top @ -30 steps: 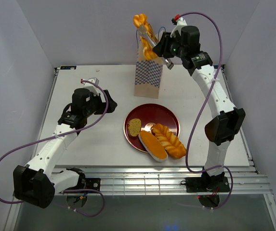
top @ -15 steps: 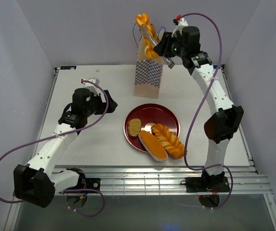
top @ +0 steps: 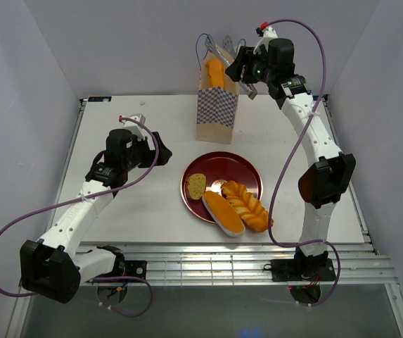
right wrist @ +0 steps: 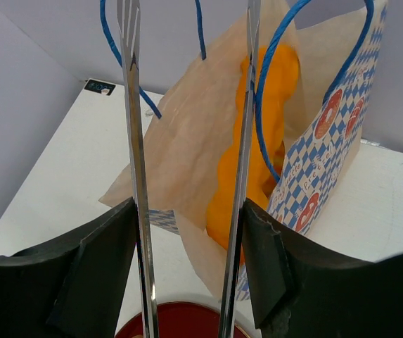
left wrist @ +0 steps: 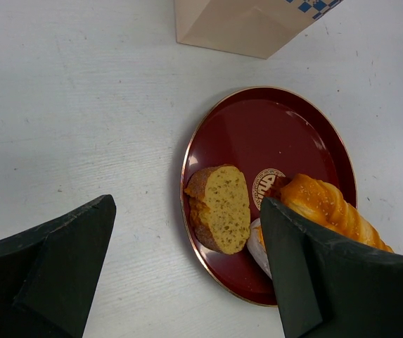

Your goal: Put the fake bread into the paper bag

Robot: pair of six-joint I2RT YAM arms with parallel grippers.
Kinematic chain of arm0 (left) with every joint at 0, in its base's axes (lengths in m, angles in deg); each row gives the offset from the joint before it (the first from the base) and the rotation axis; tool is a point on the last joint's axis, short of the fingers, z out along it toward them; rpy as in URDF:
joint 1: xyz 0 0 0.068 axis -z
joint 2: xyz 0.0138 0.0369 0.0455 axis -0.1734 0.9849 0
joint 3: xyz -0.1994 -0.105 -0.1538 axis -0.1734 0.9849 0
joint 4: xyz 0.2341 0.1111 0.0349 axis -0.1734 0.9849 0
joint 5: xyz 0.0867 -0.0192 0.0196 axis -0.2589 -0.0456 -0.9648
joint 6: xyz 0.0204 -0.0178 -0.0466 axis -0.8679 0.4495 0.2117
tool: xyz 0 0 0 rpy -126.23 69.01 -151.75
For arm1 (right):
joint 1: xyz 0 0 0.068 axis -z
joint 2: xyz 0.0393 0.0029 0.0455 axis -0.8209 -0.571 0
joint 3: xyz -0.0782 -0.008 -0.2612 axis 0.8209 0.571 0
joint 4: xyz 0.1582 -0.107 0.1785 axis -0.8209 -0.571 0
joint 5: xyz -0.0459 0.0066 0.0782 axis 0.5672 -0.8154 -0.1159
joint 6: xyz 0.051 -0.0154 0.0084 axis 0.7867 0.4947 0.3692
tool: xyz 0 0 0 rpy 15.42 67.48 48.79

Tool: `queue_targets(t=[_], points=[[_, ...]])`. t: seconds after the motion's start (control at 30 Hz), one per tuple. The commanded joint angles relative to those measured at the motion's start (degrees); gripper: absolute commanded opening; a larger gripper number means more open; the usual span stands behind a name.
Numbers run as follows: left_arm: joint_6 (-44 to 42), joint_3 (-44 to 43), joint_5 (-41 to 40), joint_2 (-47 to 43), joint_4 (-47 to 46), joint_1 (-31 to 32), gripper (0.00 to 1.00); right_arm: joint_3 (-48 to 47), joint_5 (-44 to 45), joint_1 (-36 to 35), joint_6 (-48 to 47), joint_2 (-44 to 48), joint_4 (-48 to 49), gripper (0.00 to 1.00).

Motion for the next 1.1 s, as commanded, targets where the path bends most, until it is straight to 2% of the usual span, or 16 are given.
queue_targets(t=[0.0,0.3,0.63,0.73,0.83,0.97,1.07], points=[[0.24,-1.67,0.87,-0.08,-1.04,0.02,0.94,-3.17,-1.29,0.31,0.47,0.57,4.22,0.64],[0.32,-1.67,1.05,-0.26,-1.04,0.02,0.94,-4.4,-2.95,0.49,0.21,1.97,2.64,0.63],[-0.29,-1.85,-0.53,-1.22,-0.69,0.02,0.98,2.98,-10.33,0.14,-0.93,10.23,2.72,0.62],[-0.47,-1.67,-1.85,-1.66,-0.6,0.02,0.98,6.05,-11.48,-0.39,-1.2,13.4,3.16,0.62],[-0.91,-1.58,-1.15,-1.66,-0.78,0.1,0.88,9.22,-11.48,-0.92,-1.72,16.81,2.81,0.62],[-0.99,-1.67,-2.2,-1.49,-0.6,0.02,0.9,15.54,-11.4,-2.15,-2.86,22.62,2.2,0.62],[-1.35,-1.85,-4.04,-1.49,-0.08,0.02,0.91,23.7,-10.52,-3.81,-2.61,28.86,3.16,0.62]])
